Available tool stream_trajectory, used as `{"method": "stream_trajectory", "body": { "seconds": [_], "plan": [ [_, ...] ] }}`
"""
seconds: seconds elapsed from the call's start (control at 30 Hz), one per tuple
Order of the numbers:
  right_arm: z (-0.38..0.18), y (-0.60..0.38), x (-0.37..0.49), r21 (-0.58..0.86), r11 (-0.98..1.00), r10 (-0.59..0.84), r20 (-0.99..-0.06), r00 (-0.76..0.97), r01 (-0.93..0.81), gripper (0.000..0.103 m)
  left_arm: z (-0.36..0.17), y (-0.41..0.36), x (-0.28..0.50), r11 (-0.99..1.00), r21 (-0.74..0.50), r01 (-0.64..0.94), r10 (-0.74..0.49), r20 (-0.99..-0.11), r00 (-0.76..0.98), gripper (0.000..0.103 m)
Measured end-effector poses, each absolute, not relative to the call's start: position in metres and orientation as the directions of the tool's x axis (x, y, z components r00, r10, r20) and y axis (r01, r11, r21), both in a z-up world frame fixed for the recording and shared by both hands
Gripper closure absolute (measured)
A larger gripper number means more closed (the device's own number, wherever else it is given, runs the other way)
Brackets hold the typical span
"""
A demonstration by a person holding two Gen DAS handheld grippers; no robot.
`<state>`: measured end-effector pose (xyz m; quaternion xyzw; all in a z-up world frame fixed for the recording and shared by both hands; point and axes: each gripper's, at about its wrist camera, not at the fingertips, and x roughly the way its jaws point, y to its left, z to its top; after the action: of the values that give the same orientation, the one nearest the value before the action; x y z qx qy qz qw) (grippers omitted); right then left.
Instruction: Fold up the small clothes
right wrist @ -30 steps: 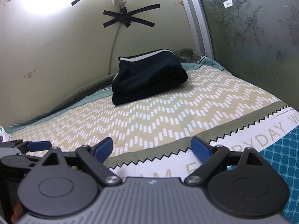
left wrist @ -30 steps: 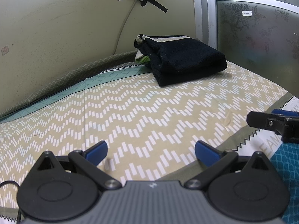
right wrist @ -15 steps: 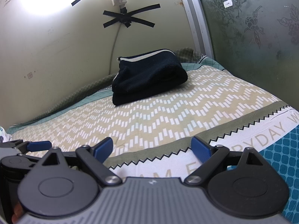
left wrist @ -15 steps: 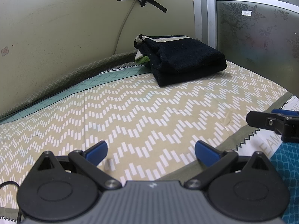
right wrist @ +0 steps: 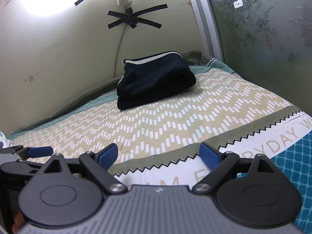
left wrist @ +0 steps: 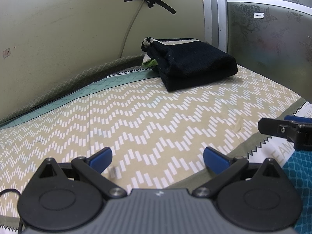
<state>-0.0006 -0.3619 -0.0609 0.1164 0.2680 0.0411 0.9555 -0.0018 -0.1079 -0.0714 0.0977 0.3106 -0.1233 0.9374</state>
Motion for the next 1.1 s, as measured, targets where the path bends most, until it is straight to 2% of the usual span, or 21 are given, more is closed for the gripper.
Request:
{"method": "stream_trajectory", "body": {
  "seconds": [1.1],
  "plan": [
    [-0.0610,-0.3608,-0.0007,0.241,0.970,0.140,-0.504,0.852,-0.017,0.018,-0.0712,-0.1008,0.0037,0.971,0.079,0.227,-0.130,-0.620,0.774,0.000]
  ]
}}
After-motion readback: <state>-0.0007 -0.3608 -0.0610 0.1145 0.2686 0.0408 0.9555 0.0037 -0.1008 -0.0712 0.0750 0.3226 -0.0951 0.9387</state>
